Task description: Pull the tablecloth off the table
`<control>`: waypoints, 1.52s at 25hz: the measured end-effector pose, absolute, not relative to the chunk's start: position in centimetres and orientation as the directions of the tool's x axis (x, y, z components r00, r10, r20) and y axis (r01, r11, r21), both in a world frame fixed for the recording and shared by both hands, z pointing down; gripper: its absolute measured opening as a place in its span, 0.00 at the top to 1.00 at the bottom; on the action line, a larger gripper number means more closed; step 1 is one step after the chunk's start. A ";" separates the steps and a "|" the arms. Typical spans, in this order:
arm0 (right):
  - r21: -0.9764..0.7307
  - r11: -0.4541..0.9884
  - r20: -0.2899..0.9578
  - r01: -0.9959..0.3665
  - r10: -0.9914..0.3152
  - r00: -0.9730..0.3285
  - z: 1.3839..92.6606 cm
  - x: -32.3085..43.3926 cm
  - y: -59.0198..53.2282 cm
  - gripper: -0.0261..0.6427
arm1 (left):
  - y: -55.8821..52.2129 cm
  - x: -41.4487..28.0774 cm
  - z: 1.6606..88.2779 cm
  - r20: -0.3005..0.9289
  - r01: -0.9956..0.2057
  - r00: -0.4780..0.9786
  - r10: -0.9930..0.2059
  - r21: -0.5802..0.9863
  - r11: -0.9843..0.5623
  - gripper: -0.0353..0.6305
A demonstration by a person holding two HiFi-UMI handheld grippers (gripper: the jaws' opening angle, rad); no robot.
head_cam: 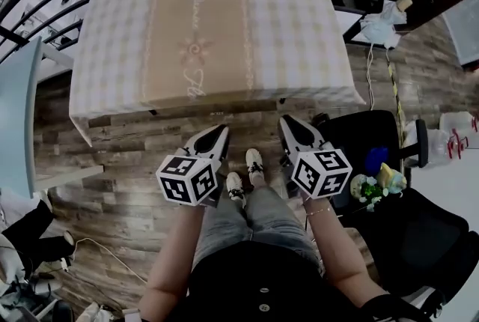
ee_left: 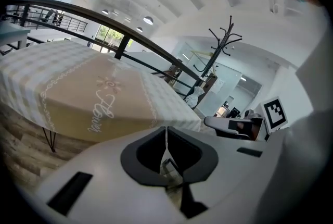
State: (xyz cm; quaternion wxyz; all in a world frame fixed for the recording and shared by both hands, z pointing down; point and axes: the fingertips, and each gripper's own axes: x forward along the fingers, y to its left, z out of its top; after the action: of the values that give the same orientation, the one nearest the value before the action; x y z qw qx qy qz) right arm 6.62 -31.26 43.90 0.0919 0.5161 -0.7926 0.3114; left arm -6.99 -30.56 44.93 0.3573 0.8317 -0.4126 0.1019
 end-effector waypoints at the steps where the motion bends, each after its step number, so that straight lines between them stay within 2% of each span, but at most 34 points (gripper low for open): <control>1: -0.422 0.274 0.461 -0.864 -0.756 -0.465 44.2 6.7 -31.7 0.92 | -30.9 -6.9 45.5 0.475 -0.764 0.632 -0.612 0.515 -0.389 0.91; 5: -0.524 0.241 0.431 -0.817 -0.752 -0.498 45.5 7.1 -33.0 0.91 | -32.1 -6.5 47.3 0.487 -0.761 0.623 -0.612 0.560 -0.329 0.91; 7: -0.556 0.190 0.448 -0.809 -0.752 -0.484 46.7 7.6 -33.5 0.80 | -32.6 -6.2 47.9 0.482 -0.755 0.618 -0.621 0.583 -0.300 0.91; 9: -0.584 0.141 0.467 -0.800 -0.748 -0.472 48.0 8.1 -34.0 0.75 | -33.2 -6.1 48.5 0.481 -0.752 0.610 -0.630 0.602 -0.269 0.91; 10: -0.602 0.121 0.470 -0.789 -0.746 -0.472 48.5 8.3 -34.1 0.74 | -33.4 -6.0 48.8 0.484 -0.753 0.603 -0.633 0.609 -0.251 0.87; 12: -0.640 0.098 0.459 -0.762 -0.747 -0.481 49.2 8.3 -34.3 0.73 | -33.7 -6.0 49.6 0.498 -0.752 0.594 -0.632 0.622 -0.218 0.72; 14: -0.668 0.088 0.435 -0.739 -0.760 -0.483 49.5 8.4 -34.8 0.66 | -34.2 -6.0 50.2 0.497 -0.740 0.593 -0.633 0.647 -0.185 0.70; 16: -0.694 0.051 0.424 -0.718 -0.776 -0.466 50.1 8.8 -35.4 0.62 | -35.0 -6.1 50.8 0.487 -0.715 0.588 -0.646 0.686 -0.135 0.64; 20: -0.773 -0.049 0.412 -0.633 -0.797 -0.441 51.3 9.8 -36.7 0.60 | -36.6 -6.9 52.2 0.482 -0.653 0.549 -0.683 0.758 0.010 0.55; 27: -0.833 -0.178 0.417 -0.524 -0.824 -0.384 52.9 11.4 -38.8 0.58 | -39.2 -6.8 52.8 0.436 -0.548 0.522 -0.733 0.830 0.103 0.53; 34: -0.872 -0.271 0.427 -0.408 -0.829 -0.361 54.8 12.0 -40.3 0.58 | -40.6 -6.6 54.4 0.475 -0.547 0.476 -0.741 0.819 0.173 0.53; 38: -0.869 -0.277 0.433 -0.409 -0.827 -0.359 55.3 12.0 -41.6 0.58 | -41.3 -6.5 55.0 0.492 -0.550 0.464 -0.736 0.812 0.195 0.53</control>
State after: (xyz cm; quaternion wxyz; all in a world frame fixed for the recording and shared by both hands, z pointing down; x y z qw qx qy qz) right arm 12.02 -41.57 55.34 -0.1766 0.5377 -0.5748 0.5910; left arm -6.47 -41.30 55.04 0.5799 0.6292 -0.5112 -0.0802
